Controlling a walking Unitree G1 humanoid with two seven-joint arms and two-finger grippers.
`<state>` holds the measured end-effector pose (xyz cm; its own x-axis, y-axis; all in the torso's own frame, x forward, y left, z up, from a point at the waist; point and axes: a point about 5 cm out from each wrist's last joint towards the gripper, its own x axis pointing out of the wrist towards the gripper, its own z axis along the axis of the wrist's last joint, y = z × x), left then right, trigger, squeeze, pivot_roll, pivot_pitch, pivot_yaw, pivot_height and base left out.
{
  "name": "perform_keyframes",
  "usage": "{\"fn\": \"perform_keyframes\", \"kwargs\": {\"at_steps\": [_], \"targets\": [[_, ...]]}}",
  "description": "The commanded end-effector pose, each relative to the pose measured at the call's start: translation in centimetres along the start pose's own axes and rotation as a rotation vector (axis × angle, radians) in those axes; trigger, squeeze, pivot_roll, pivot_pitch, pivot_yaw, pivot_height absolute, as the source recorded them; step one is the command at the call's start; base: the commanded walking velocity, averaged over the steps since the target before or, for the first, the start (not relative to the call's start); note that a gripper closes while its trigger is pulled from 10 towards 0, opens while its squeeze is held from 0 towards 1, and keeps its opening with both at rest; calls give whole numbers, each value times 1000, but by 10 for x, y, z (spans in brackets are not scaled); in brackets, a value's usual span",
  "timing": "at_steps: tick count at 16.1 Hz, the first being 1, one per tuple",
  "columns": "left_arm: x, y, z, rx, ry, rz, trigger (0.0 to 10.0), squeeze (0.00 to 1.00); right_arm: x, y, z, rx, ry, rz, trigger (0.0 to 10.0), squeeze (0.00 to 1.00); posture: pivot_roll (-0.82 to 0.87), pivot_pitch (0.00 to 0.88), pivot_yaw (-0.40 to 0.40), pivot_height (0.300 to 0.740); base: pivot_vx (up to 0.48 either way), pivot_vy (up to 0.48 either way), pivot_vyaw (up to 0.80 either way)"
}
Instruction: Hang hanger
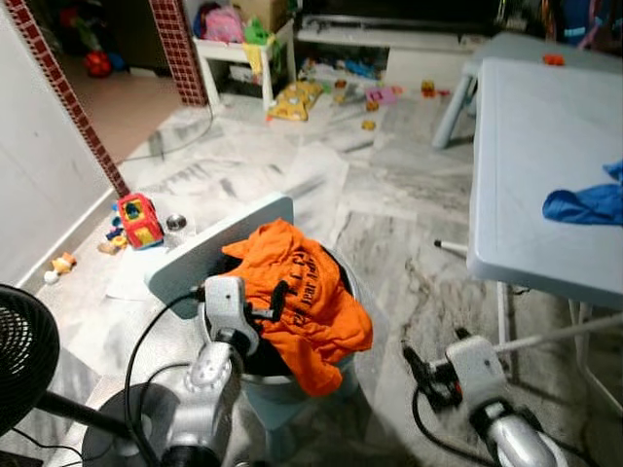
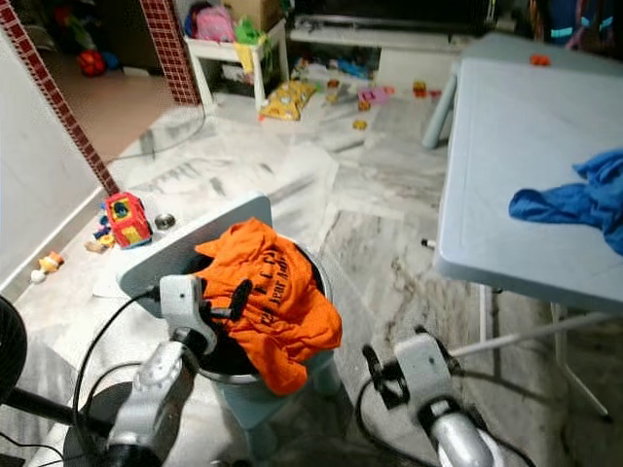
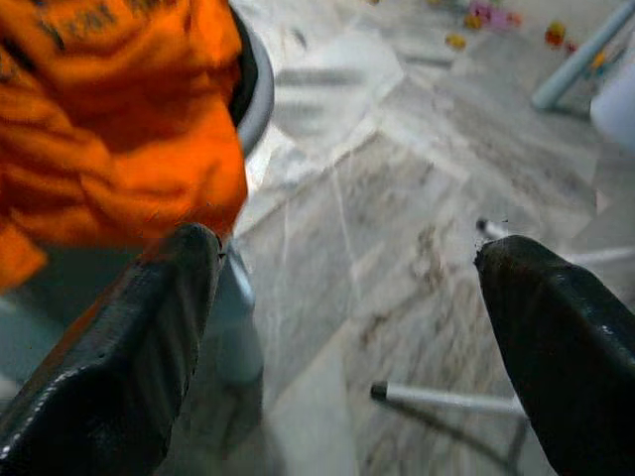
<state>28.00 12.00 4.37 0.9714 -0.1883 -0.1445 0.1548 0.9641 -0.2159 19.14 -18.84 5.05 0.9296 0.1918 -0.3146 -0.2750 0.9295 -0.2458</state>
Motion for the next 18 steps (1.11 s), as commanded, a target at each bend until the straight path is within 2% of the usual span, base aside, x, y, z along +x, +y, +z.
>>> {"fn": "perform_keyframes", "kwargs": {"at_steps": [1,6,10,12,14,16,17,18], "targets": [[-3,7,4,30,-20,49,10000,0,-5,-5,1,0,2,-24,10000,0,-246,165,54,740,0,0,0],[-12,38,8,81,-18,175,10000,0,-11,-1,-1,-2,26,-17,10000,0,-240,182,46,740,0,0,0],[-7,57,15,109,-13,225,10000,0,-10,-6,1,-14,29,-15,10000,0,-246,182,34,740,0,0,0],[1,61,14,97,20,194,9843,0,-11,-7,2,-18,30,-15,10000,0,-251,182,29,740,0,0,0],[11,58,11,77,72,136,7098,0,-11,-7,2,-25,32,-8,10000,0,-261,185,24,740,0,0,0],[16,55,9,78,96,108,6549,0,-11,-8,3,-28,32,-7,10000,0,-270,186,22,740,0,0,0],[22,53,10,90,108,86,8314,0,-13,-10,3,-33,34,-10,10000,0,-278,191,22,740,0,0,0],[24,53,11,95,109,84,9059,0,-14,-11,3,-36,36,-13,10000,0,-278,191,22,740,0,0,0]]}}
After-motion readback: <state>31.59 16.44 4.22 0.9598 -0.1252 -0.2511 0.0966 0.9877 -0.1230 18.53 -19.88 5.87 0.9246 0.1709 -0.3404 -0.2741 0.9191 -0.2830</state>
